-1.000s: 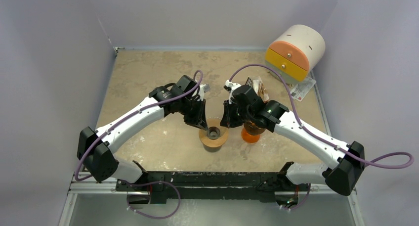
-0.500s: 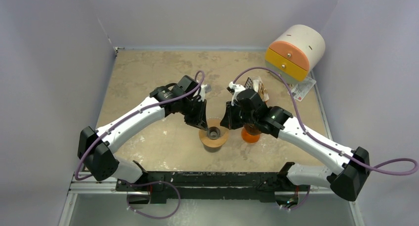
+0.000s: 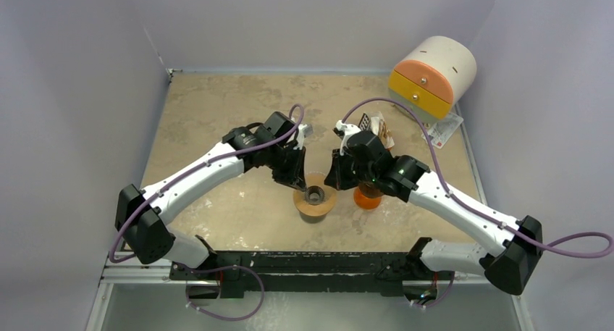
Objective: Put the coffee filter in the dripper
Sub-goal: Place the coffee dripper in the dripper holder.
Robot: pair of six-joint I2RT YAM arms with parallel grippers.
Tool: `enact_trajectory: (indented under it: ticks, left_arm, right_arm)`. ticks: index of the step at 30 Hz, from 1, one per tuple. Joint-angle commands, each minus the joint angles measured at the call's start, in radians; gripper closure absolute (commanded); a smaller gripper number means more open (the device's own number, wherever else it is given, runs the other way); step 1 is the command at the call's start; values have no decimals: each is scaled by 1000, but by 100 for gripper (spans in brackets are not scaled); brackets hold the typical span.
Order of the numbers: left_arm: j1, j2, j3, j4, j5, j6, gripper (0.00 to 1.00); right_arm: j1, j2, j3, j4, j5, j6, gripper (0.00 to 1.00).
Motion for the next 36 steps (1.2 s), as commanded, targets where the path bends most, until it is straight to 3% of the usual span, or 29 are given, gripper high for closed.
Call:
enact_trajectory:
  ticks: [1,10,36]
  left_arm:
    - [-35,58,18,-44,-46,71,95]
    - [-36,70,68,-89,-42,77,86]
    - [-35,85,167,-174,-84,114,73]
  right_arm:
    - [13,65,-6,-225,37,-57,100]
    - [13,78,62,-265,30,-55,92]
    - [12,89,210,-328,11,-36,65]
